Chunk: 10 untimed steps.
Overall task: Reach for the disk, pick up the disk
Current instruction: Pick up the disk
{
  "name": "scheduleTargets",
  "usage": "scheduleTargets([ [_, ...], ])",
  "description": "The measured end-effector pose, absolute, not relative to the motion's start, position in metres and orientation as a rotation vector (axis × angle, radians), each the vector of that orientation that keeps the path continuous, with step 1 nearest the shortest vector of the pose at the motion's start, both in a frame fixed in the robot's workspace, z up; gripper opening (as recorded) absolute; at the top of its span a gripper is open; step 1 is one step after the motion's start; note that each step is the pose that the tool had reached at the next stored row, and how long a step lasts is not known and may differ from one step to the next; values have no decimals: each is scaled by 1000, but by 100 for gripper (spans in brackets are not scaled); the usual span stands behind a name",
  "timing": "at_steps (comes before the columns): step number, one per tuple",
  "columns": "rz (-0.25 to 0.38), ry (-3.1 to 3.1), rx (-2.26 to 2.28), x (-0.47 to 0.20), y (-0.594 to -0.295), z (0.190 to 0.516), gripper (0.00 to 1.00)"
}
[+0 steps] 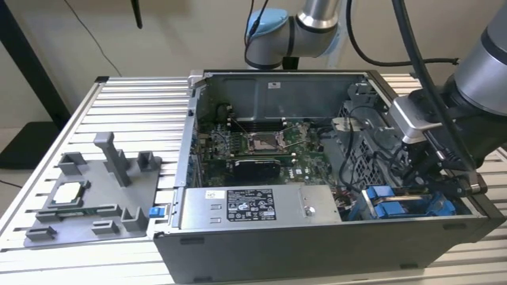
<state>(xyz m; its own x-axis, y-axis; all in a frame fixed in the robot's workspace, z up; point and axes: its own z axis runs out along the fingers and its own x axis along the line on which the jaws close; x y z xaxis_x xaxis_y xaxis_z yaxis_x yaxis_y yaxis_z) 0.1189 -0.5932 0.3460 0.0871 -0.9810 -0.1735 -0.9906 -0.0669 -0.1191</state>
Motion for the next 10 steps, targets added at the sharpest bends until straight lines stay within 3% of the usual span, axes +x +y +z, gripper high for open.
scheduleTargets([
  [10, 69, 1993, -2154, 119, -594, 342, 0],
])
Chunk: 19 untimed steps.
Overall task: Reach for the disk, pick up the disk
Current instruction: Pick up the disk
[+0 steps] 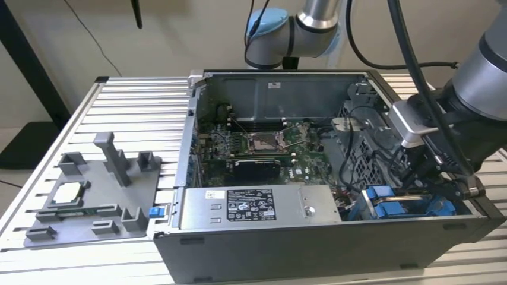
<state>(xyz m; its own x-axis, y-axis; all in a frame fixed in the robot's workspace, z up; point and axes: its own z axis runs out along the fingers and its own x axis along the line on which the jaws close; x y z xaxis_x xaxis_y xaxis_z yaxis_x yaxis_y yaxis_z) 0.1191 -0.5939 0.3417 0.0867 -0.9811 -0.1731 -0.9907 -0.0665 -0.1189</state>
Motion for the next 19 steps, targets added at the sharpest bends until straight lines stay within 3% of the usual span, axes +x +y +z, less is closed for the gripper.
scheduleTargets([
  [19, 68, 1994, -2154, 121, -594, 335, 0],
])
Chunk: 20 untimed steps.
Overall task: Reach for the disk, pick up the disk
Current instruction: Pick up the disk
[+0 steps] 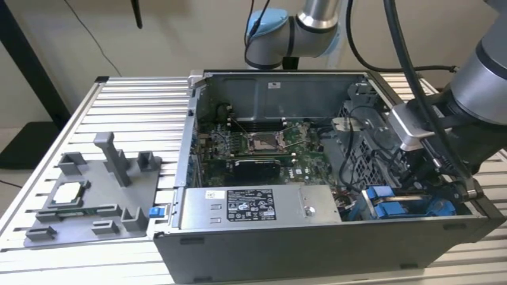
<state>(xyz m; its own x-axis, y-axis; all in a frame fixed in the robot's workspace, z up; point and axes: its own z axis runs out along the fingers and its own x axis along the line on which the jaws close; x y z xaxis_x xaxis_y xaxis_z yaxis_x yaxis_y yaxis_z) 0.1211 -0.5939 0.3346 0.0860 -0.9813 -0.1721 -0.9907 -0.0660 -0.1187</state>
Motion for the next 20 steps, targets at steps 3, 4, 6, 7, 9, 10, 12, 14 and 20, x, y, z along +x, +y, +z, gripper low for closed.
scheduleTargets([
  [3, 68, 1994, -2153, 121, -594, 328, 0],
  [4, 69, 1994, -2153, 121, -594, 328, 0],
  [6, 71, 1993, -2152, 121, -594, 327, 100],
  [7, 71, 1992, -2151, 121, -594, 327, 100],
  [9, 73, 1992, -2151, 121, -594, 330, 100],
  [10, 72, 1993, -2152, 121, -594, 334, 100],
  [12, 73, 1993, -2152, 121, -594, 341, 100],
  [14, 73, 1993, -2152, 121, -594, 350, 100],
  [20, 74, 1993, -2152, 121, -594, 378, 100],
])
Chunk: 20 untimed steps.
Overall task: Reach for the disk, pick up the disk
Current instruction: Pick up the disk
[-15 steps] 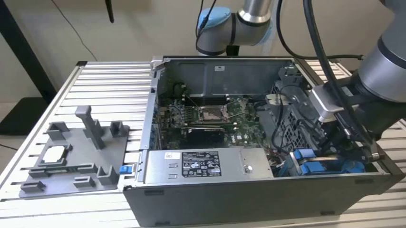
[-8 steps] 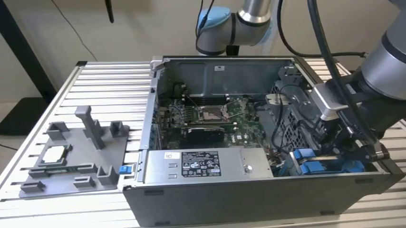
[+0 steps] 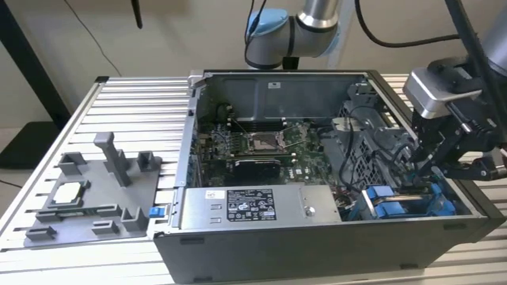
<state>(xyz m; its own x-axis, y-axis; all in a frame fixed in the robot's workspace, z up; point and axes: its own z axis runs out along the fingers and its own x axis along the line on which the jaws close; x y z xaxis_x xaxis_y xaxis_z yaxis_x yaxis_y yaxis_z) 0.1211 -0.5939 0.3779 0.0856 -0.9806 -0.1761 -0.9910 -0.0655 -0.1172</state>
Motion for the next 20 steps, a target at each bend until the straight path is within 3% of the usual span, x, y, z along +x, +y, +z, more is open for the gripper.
scheduleTargets([
  [10, 73, 1994, -2152, 121, -594, 423, 100],
  [20, 73, 1994, -2152, 121, -594, 428, 100],
])
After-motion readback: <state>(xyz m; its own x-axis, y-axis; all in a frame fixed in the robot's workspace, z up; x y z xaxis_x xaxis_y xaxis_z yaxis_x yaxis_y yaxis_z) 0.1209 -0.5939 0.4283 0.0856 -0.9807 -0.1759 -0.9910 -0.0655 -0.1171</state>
